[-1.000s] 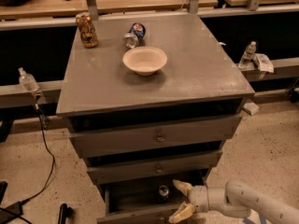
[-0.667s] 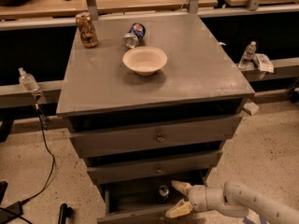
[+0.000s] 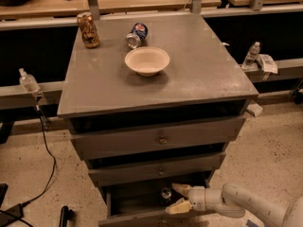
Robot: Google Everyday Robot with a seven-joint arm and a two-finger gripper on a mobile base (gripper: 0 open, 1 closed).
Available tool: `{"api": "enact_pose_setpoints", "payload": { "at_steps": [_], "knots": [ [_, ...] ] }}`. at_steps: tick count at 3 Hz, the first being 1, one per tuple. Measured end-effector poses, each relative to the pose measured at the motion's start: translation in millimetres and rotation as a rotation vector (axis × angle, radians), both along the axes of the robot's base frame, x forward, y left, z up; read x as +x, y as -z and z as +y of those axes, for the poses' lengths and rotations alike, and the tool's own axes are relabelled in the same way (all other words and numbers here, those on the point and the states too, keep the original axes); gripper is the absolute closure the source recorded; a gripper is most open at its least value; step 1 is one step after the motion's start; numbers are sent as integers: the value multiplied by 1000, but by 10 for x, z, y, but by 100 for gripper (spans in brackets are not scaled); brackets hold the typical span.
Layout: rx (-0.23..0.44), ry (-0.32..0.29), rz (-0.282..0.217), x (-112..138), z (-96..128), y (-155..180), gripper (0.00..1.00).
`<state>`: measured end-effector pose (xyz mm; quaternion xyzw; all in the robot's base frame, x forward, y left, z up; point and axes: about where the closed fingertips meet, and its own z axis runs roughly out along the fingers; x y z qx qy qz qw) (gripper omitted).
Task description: Pick redbull can from bottom drawer and place on counter
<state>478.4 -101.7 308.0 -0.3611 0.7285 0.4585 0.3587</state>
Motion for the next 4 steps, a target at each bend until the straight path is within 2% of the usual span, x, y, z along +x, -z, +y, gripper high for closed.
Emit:
{"api": "enact_pose_setpoints", "payload": {
  "at_steps": [1, 2, 3, 4],
  "knots": [
    [3, 22, 7, 74, -45, 132, 18],
    [-23, 31, -26, 192, -38, 235, 17],
    [-112, 31, -90, 352, 15, 348, 17],
    [-172, 41, -121, 460, 0, 434, 17]
  ]
}}
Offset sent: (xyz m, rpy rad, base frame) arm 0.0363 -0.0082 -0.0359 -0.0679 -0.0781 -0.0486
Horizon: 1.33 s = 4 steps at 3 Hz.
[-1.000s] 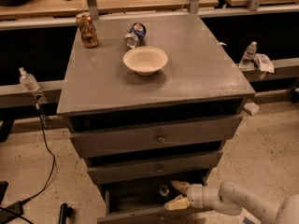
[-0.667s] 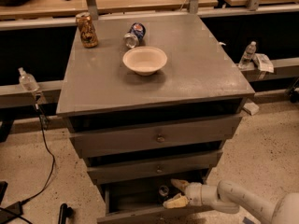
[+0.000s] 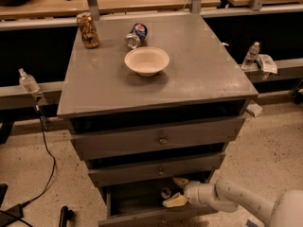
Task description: Pick redbull can from bottom drawer and place on counter
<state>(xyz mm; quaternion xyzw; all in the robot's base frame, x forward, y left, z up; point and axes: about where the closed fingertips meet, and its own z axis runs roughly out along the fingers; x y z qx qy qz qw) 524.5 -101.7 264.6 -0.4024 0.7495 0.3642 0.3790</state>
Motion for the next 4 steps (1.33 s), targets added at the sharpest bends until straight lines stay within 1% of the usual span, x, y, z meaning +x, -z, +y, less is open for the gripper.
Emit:
{"api": "enact_pose_setpoints", "payload": {
  "at_steps": [1, 2, 3, 4],
  "knots": [
    [-17, 13, -4, 70, -30, 93, 19],
    [-11, 35, 0, 169, -98, 212, 20],
    [-4, 45, 15, 214, -120, 338, 20],
    [-2, 47, 33, 232, -88, 477, 19]
  ]
}}
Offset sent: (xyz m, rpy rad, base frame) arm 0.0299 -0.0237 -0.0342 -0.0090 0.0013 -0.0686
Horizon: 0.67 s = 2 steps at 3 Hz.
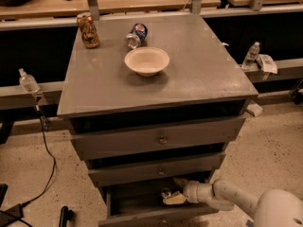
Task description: Pick redbull can from bottom drawer and place on counter
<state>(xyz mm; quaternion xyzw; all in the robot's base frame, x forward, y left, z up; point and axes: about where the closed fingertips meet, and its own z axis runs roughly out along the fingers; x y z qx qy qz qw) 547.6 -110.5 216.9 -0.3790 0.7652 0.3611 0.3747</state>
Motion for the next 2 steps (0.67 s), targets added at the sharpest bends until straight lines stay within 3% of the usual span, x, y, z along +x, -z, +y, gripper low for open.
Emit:
{"api": "enact_pose_setpoints", "payload": {
  "at_steps": [1, 2],
  "knots": [
    [-1, 1, 15, -1, 10, 86, 19],
    [5, 0, 23, -2, 33, 136, 35]
  ]
}}
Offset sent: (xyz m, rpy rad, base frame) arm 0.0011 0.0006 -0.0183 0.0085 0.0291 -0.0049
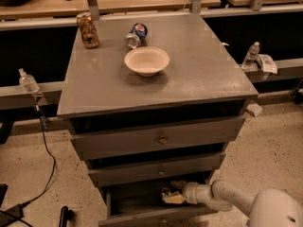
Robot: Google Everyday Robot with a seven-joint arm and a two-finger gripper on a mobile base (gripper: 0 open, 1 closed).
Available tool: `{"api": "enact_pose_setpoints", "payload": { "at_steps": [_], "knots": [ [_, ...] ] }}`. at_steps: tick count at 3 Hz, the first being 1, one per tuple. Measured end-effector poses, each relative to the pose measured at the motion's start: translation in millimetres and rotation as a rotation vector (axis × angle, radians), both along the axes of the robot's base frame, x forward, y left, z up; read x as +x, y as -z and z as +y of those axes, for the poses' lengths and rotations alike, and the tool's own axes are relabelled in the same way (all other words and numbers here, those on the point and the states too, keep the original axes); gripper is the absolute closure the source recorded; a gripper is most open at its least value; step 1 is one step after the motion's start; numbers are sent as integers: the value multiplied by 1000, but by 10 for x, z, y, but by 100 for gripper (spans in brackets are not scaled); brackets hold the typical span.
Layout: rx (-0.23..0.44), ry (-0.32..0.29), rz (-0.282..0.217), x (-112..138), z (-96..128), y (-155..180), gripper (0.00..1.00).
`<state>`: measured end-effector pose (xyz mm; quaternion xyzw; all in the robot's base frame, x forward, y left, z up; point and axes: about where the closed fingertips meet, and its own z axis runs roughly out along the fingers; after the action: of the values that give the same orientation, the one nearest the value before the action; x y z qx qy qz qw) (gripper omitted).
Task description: Pick redbull can from bottom drawer and place on counter
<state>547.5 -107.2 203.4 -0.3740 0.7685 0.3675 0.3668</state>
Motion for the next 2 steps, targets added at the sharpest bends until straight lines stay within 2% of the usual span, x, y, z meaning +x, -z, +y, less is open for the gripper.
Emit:
{"api": "enact_pose_setpoints", "payload": {
  "at_steps": [2],
  "knots": [
    [50, -13, 3, -76, 35, 20, 97]
  ]
}}
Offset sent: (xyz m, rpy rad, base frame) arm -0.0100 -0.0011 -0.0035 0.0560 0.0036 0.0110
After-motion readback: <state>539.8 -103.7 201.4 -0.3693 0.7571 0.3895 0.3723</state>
